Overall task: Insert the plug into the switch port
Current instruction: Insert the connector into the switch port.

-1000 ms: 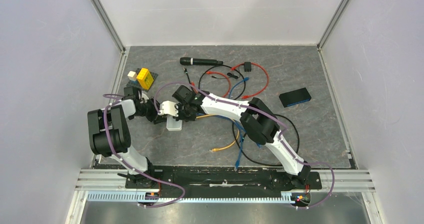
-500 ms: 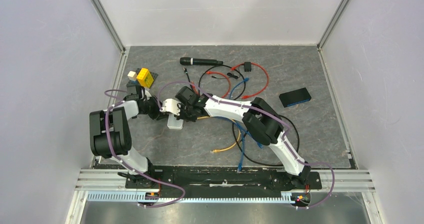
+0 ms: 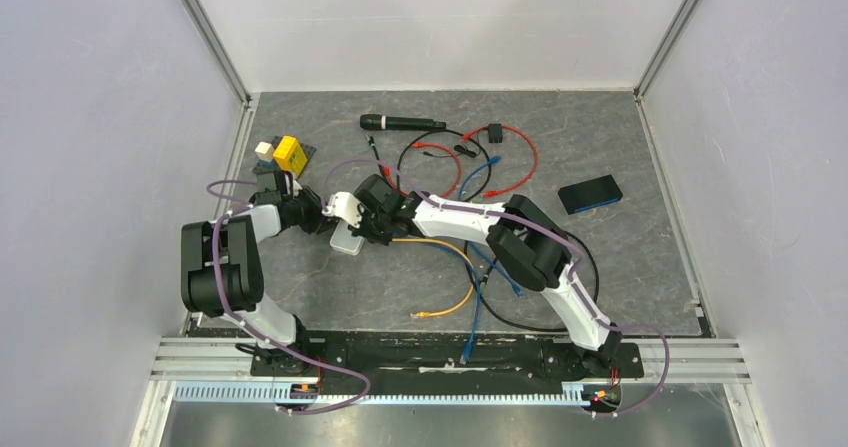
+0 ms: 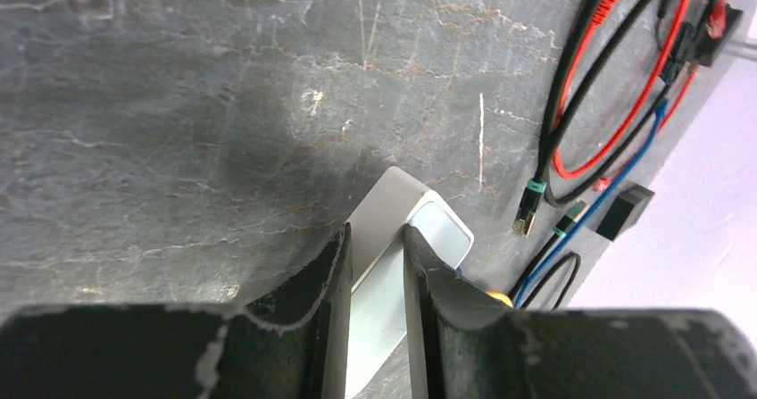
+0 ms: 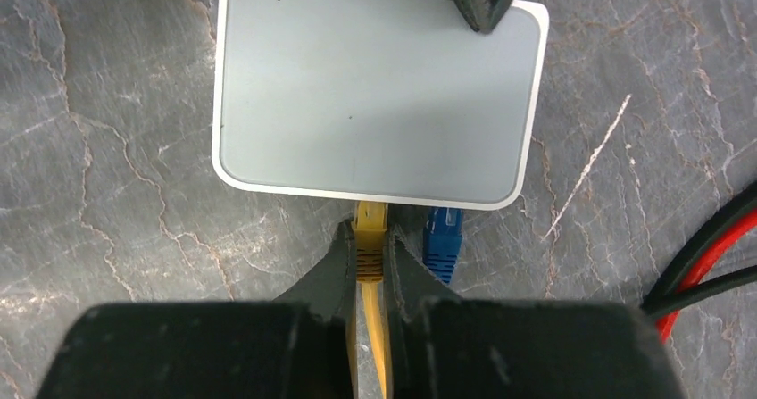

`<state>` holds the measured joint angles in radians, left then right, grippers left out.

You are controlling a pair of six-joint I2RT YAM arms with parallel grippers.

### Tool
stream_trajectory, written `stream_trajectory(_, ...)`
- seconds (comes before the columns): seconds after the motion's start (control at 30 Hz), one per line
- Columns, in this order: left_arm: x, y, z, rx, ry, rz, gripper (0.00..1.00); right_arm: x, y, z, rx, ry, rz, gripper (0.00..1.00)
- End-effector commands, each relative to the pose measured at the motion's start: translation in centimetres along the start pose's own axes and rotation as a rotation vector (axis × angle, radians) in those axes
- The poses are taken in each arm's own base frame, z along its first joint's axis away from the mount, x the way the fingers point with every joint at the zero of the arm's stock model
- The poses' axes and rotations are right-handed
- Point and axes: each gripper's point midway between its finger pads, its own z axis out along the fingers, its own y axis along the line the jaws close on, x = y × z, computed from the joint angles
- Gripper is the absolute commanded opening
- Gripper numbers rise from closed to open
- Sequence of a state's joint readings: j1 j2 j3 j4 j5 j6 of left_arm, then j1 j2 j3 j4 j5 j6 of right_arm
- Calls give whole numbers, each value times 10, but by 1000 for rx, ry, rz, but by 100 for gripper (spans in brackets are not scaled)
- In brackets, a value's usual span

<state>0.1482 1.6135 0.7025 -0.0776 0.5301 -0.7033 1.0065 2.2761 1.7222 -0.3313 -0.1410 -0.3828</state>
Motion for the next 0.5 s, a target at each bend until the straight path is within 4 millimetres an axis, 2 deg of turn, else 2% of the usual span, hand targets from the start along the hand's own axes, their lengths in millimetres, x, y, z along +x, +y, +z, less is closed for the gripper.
stream_trajectory(0.0,64,-16,-16,-26,260,-65,26,-49,44,22,-45,-265,-97,10)
stream_trajectory(0.07,42,-15,-25,-88,198,-15,28,-33,43,8,-40,-256,-95,19)
stream_trajectory(0.2,1,-15,-43,-199,70,61,36,10,44,-10,-96,-223,-63,39)
stream_trajectory(0.33,-13,-15,-53,-234,-10,90,40,50,35,-18,-102,-176,-19,40)
stream_trajectory(0.47,-9,-7,-50,-243,5,85,40,64,34,-30,-108,-178,-14,39)
